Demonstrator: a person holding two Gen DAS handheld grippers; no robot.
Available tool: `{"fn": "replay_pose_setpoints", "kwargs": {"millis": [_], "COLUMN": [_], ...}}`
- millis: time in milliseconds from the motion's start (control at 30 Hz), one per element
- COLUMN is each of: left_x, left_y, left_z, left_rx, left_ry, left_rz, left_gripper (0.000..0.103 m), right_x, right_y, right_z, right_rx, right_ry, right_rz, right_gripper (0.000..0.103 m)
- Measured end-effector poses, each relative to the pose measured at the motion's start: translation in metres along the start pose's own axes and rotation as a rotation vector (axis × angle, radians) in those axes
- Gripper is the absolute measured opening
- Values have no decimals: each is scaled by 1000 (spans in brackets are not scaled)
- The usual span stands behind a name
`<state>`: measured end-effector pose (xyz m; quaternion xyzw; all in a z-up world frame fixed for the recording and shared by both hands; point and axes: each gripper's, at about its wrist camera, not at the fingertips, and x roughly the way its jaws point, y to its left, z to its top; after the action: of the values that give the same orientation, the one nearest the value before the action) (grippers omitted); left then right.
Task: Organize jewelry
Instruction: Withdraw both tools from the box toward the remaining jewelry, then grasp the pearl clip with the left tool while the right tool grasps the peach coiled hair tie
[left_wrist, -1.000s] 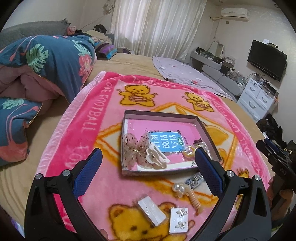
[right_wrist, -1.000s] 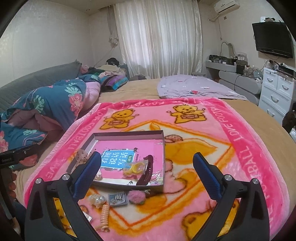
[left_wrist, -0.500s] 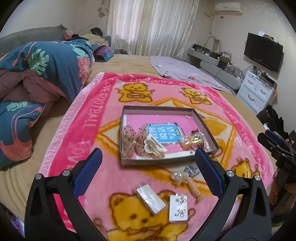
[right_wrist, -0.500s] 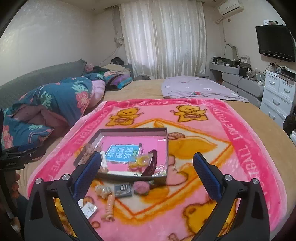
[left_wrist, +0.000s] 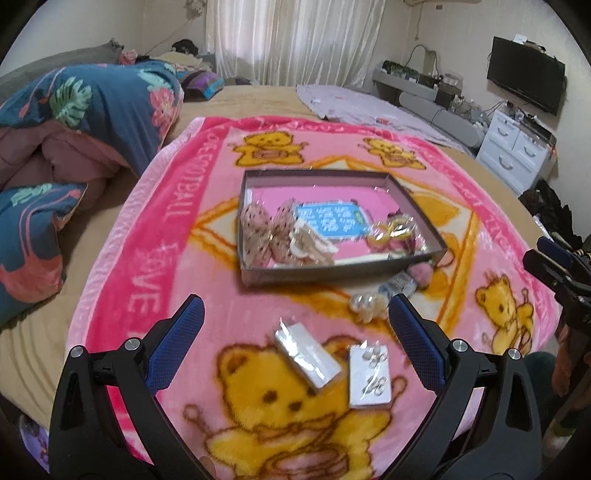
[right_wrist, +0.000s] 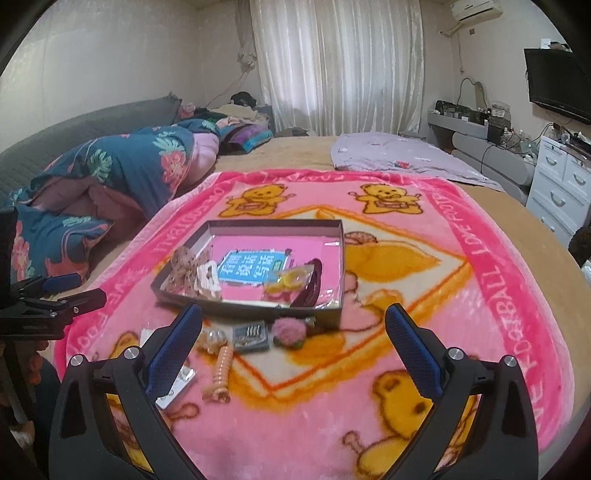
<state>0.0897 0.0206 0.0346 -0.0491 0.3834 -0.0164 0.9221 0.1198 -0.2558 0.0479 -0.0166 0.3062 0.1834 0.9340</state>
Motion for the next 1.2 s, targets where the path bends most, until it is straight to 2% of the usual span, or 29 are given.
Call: {"fn": "replay_pose_setpoints", "kwargs": {"millis": [333,700,767,933,1033,1133,1200], "left_x": [12,13,14,19,22,29,36], "left_y": [10,-9,-12,-13,-13,-12,-13], "left_z": [-30,-77,-83,-80,-67,-53,-43], "left_rx": [3,67,70,62,58,57,61], "left_ry": [86,170,181,185,158,147,146], "left_rz": [33,-36,-55,-62,-61,-50,-51], "left_gripper": [93,93,92,87,85,75,73], "right_x": [13,40,51,81,99,115,122], "right_y": [10,14,18,39,50,56,58], "right_z": [-21,-33,-35,-41,-48,-54,-56], "right_rx": [-31,-16,-16,-51,-74,-75,-78], "right_ry": [73,172,205,293,348,399,416], "right_rz": [33,130,148,195,207,203,201], "right_gripper": [99,97,86,71,60,49,47]}}
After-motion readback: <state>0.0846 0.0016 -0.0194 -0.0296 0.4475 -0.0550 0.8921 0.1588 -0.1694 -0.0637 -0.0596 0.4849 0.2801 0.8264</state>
